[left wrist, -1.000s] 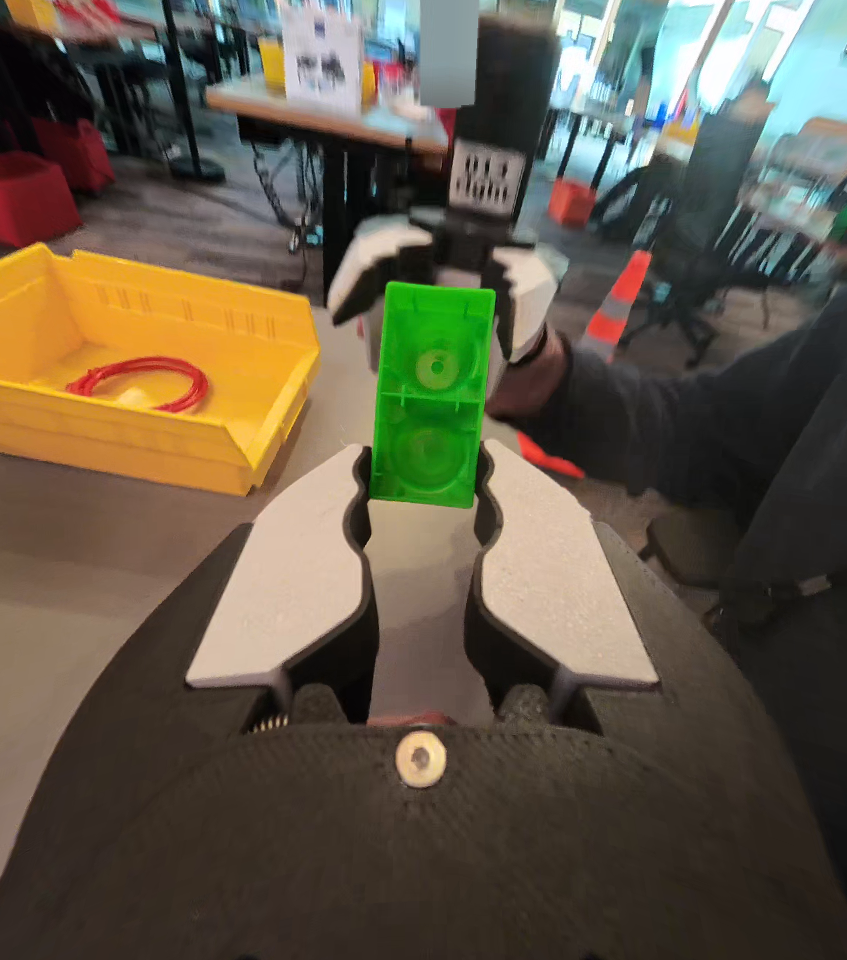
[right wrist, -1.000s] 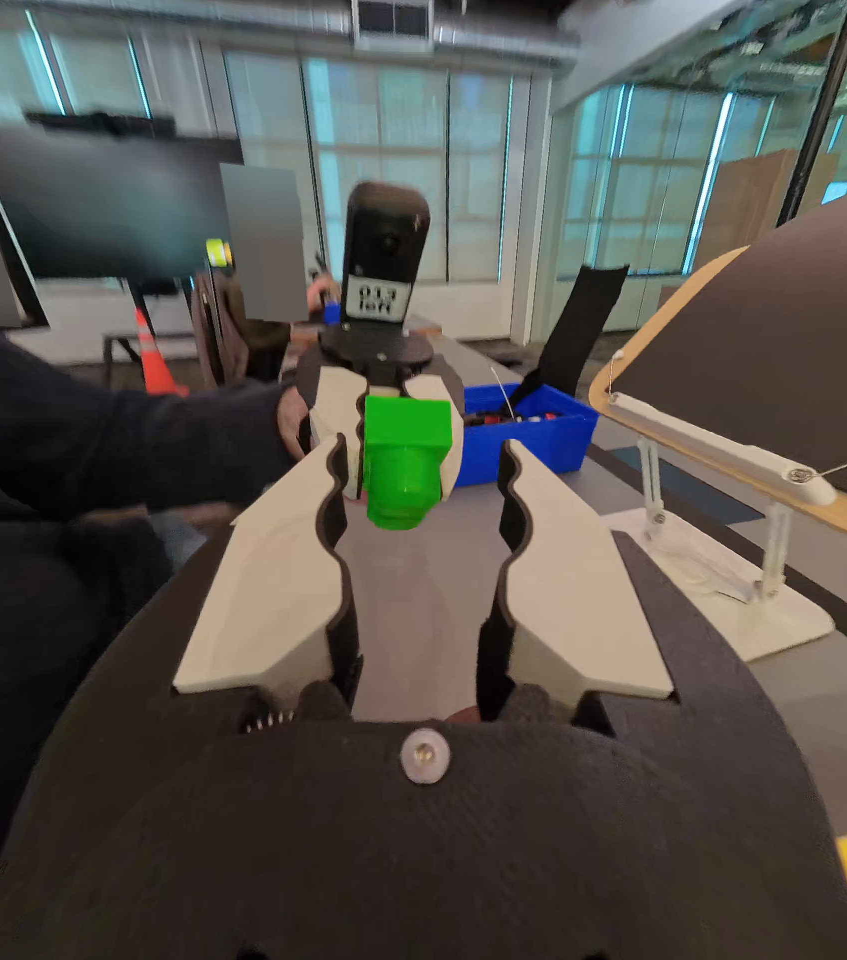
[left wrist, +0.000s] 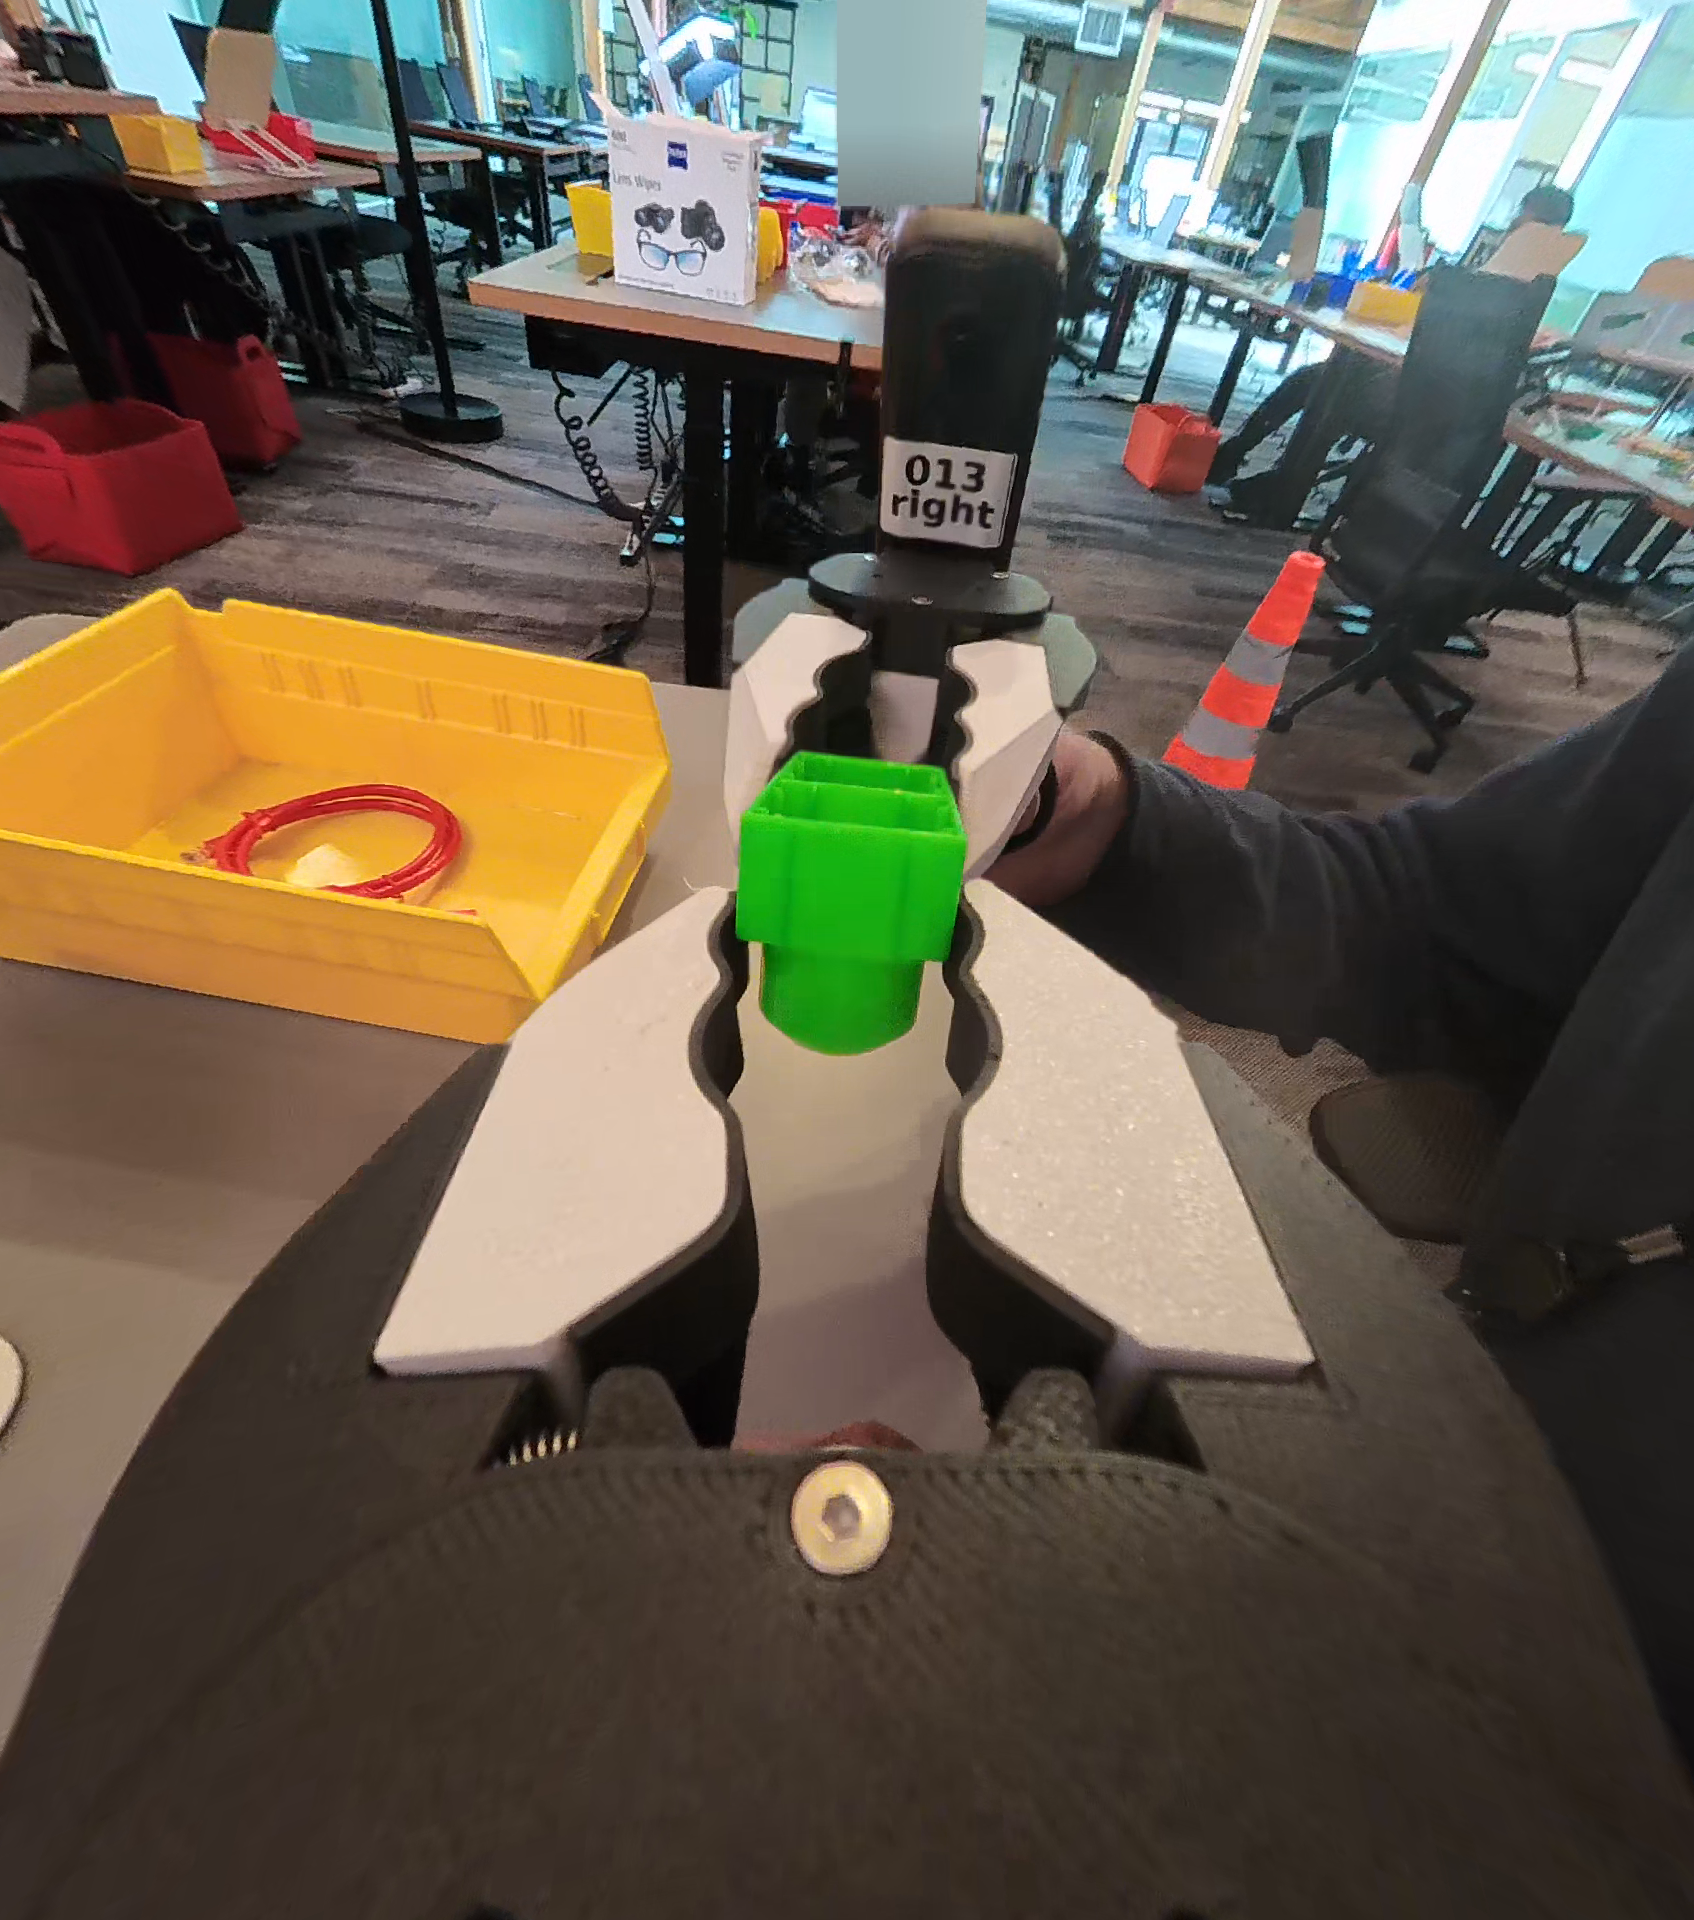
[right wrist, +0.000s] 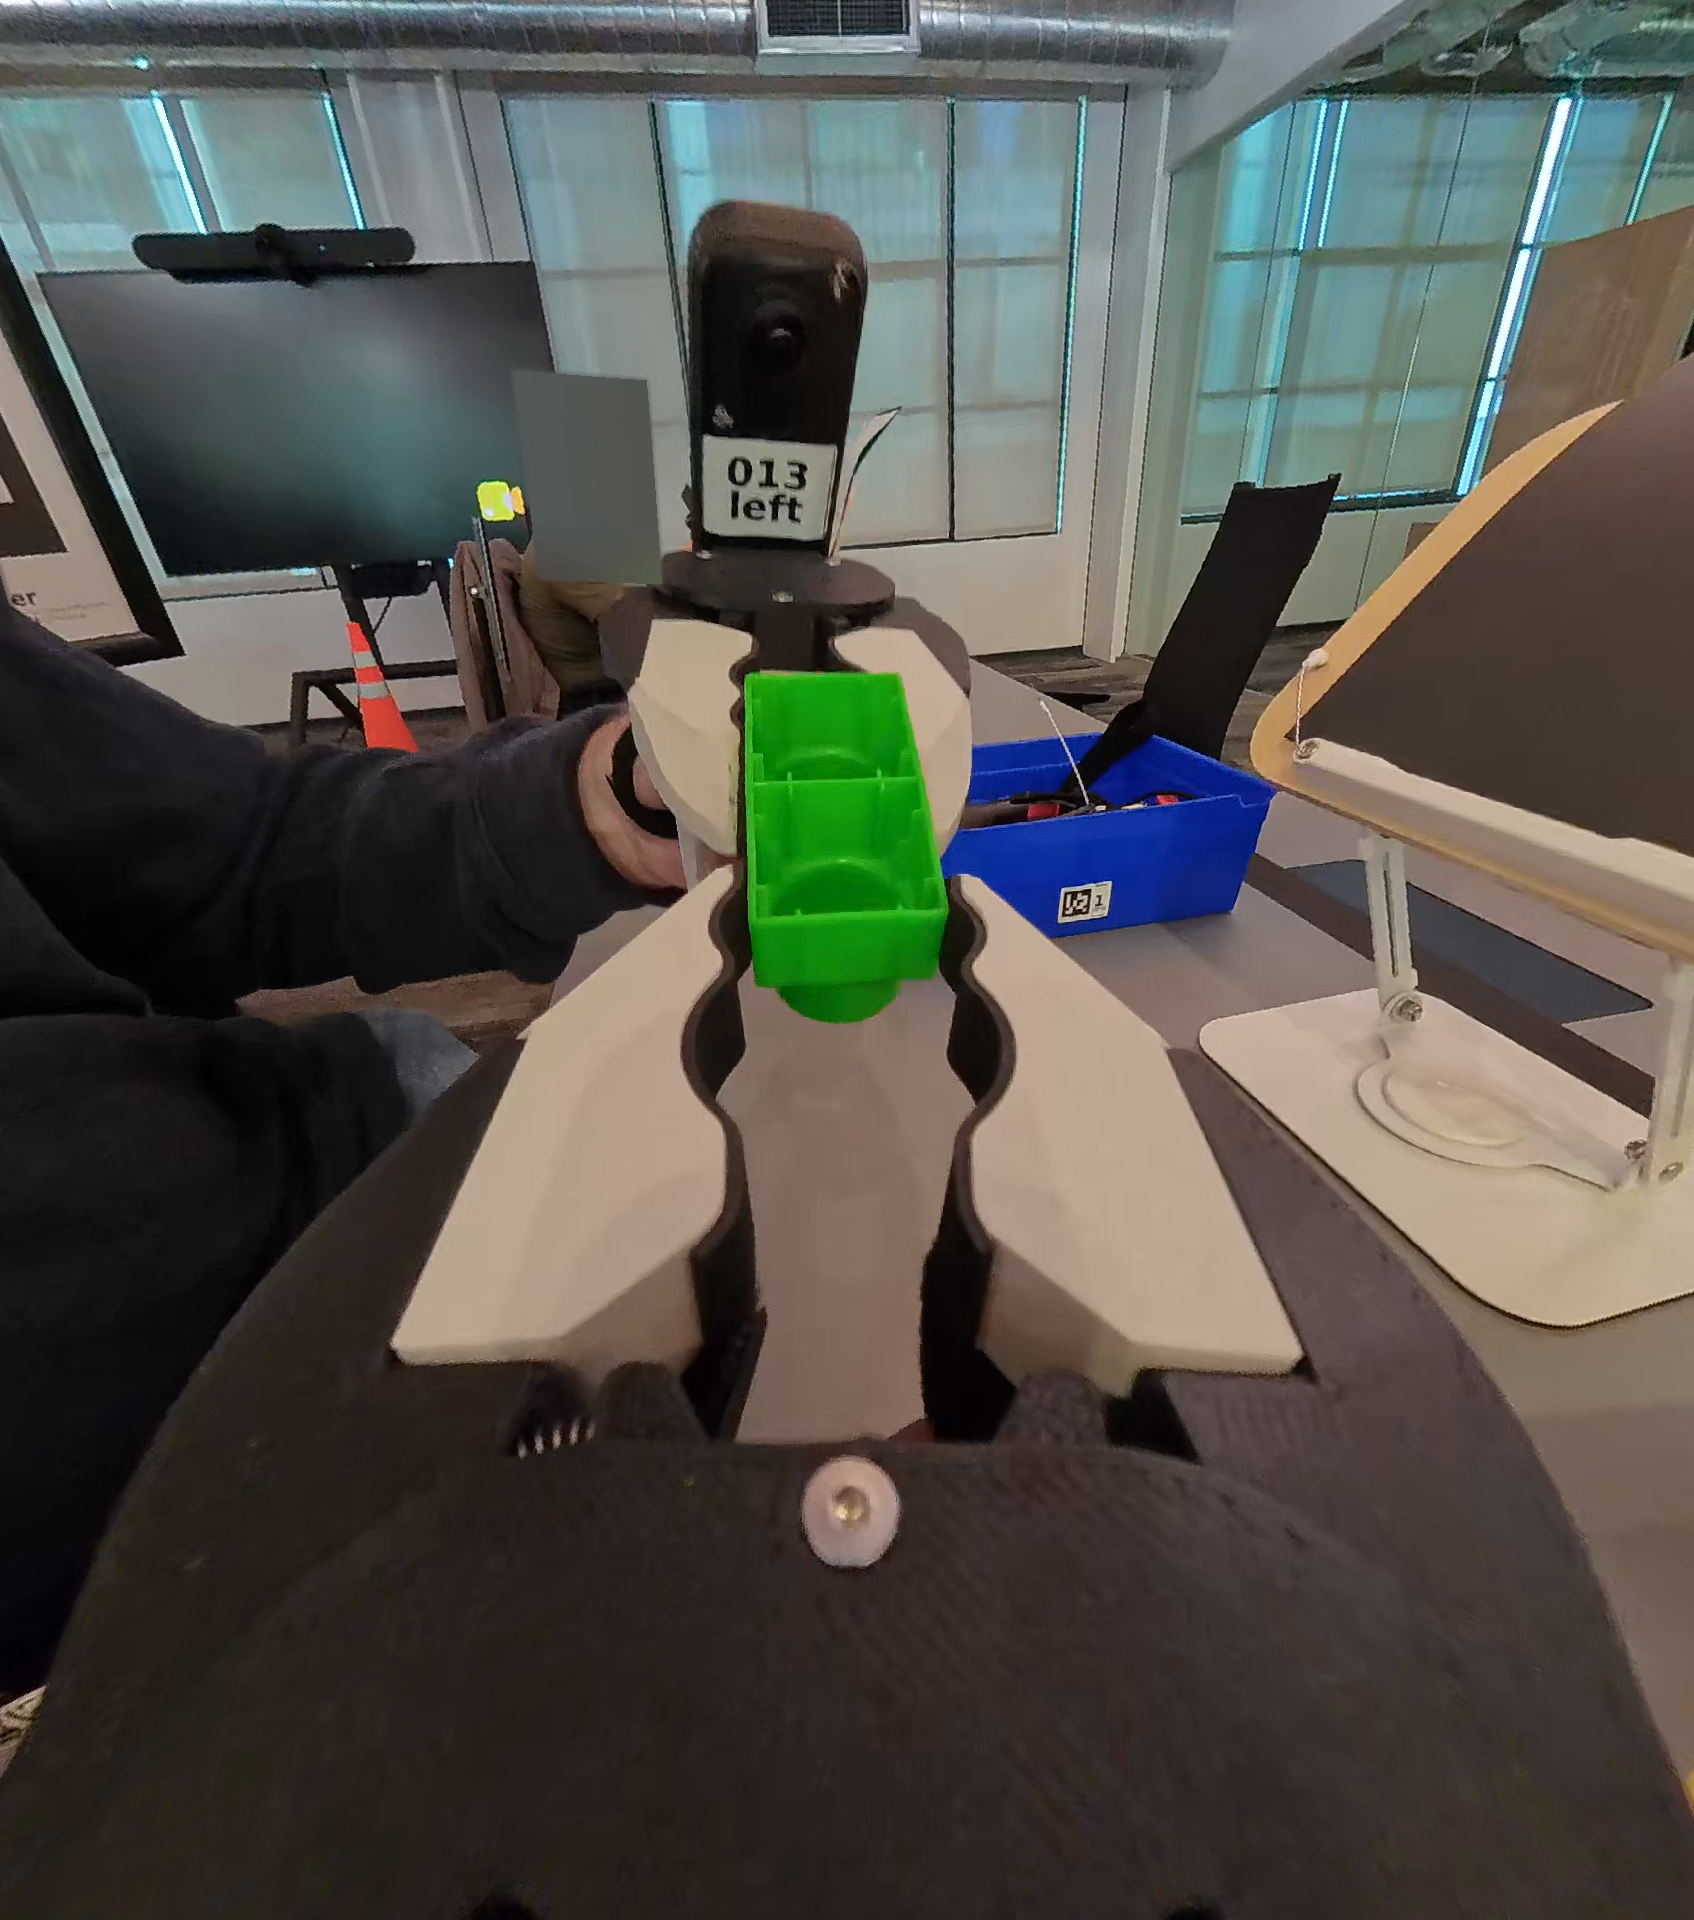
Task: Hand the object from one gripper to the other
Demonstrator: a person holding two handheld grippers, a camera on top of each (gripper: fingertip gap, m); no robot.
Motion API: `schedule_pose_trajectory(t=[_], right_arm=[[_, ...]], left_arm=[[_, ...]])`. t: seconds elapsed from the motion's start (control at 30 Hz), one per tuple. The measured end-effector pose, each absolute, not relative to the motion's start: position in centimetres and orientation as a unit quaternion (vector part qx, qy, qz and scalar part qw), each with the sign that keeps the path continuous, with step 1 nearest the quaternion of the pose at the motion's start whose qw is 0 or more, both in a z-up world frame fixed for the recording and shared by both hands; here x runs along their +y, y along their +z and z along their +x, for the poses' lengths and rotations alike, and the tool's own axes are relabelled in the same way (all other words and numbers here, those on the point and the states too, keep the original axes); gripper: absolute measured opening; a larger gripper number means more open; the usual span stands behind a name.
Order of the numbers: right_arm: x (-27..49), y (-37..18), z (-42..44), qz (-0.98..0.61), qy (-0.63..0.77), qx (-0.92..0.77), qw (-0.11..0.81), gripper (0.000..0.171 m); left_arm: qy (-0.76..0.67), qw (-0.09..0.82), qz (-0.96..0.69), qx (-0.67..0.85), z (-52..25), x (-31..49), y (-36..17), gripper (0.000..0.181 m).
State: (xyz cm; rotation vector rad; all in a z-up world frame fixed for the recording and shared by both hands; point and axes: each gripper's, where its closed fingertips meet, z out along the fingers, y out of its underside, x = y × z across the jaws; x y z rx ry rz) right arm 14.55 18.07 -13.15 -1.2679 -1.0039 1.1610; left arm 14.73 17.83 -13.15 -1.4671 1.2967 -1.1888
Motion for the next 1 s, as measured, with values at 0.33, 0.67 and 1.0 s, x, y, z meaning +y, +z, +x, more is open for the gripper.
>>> schedule_pose_trajectory(t=[0.33, 0.67, 1.0], right_arm=[[17.8, -16.6, 12.2, -0.574, 0.431, -0.478, 0.506, 0.034], [18.2, -15.8, 12.4, -0.565, 0.459, -0.449, 0.518, 0.034], [16.8, -16.6, 11.1, -0.55, 0.497, -0.457, 0.491, 0.034]], left_arm=[[-0.379, 0.39, -0.597, 0.59, 15.7, 17.4, -13.0, 0.036], [-0.374, 0.407, -0.599, 0.579, 15.4, 17.5, -12.8, 0.045], [-0.446, 0.419, -0.588, 0.529, 15.4, 17.0, -13.9, 0.04]])
